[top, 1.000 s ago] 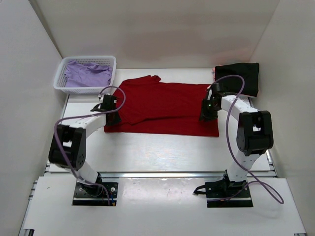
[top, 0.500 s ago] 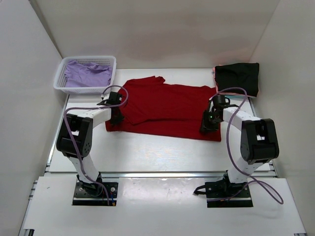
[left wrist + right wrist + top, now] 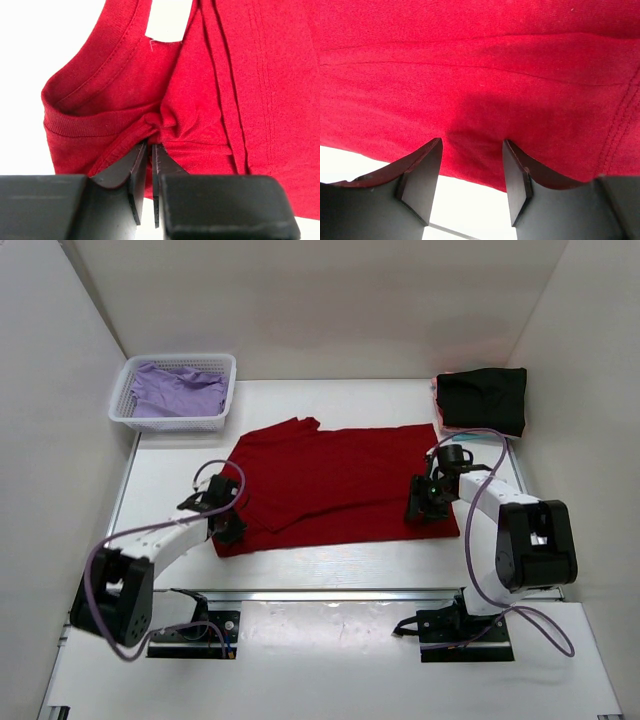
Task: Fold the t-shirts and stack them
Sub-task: Fold the flattened tshirt in 1/3 of the way
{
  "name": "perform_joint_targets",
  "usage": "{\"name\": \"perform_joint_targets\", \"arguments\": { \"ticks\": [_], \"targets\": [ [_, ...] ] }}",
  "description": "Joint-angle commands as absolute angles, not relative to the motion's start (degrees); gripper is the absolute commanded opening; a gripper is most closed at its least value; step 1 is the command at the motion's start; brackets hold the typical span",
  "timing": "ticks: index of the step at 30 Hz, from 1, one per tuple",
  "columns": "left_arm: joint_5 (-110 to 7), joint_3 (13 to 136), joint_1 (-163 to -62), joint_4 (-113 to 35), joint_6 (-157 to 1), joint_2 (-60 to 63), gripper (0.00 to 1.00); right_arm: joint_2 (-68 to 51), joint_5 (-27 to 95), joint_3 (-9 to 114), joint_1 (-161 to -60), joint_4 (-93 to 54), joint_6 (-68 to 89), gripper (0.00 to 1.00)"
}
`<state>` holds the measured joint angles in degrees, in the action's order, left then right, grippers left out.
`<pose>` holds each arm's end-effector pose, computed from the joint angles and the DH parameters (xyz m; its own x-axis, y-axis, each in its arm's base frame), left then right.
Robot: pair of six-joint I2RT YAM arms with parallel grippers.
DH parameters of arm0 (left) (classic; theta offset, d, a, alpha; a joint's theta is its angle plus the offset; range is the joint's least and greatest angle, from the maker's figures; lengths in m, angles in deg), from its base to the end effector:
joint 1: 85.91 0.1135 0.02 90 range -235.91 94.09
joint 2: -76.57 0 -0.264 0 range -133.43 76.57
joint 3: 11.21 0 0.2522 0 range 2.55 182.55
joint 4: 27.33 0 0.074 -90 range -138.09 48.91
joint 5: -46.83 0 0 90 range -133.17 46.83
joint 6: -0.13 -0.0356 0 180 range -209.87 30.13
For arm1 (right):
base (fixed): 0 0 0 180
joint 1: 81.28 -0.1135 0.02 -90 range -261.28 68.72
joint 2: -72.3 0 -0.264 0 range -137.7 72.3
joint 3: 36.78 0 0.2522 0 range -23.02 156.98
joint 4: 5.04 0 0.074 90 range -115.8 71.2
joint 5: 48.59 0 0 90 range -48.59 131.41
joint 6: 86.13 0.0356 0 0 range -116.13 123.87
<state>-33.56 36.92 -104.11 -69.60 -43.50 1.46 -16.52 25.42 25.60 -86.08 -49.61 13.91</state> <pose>0.2066 -0.0617 0.1522 -0.7952 -0.4898 -0.3575 -0.4693 0.8704 -0.1487 0.2738 0.0328 0.1628 -0.9574 0.0878 -0.2750 -0.0029 0.9497 0.3132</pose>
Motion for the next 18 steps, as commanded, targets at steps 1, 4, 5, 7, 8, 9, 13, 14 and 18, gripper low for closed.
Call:
{"name": "perform_joint_targets", "arguments": {
  "ticks": [1,4,5,7,8,9,13,14,18],
  "targets": [
    [-35.61,29.99,-103.84,-81.16,-40.48,6.33,0.2,-14.63,25.51,21.8,-87.52,-55.8,12.57,0.5],
    [-34.99,26.56,-102.79,-84.06,-39.25,13.8,0.21,-12.44,25.24,18.73,-88.66,-57.12,13.1,0.5],
    [-35.34,25.68,-101.65,-85.29,-39.07,16.6,0.21,-11.21,24.98,18.12,-88.92,-57.56,13.27,0.5],
    [-35.34,24.44,-102.16,-87.05,-38.03,21.44,0.21,-9.97,25.76,17.32,-89.45,-58.17,13.88,0.52],
    [-35.0,24.53,-102.6,-87.32,-37.5,22.68,0.22,-9.1,25.77,18.01,-89.98,-59.22,14.06,0.51],
    [-35.17,25.31,-103.04,-87.84,-37.4,23.3,0.22,-8.31,26.03,18.89,-90.42,-59.84,13.72,0.51],
    [-35.08,29.7,-100.16,-90.82,-40.73,24.1,0.27,-5.23,28.57,26.51,-91.73,-66.24,15.03,0.54],
    [-34.38,31.89,-99.28,-92.14,-41.44,24.01,0.27,-4.35,30.06,29.24,-92.09,-69.65,15.47,0.55],
    [-34.2,39.89,-98.13,-95.22,-44.52,22.87,0.3,0.56,28.6,34.18,-97.71,-78.54,18.28,0.61]
  ]
}}
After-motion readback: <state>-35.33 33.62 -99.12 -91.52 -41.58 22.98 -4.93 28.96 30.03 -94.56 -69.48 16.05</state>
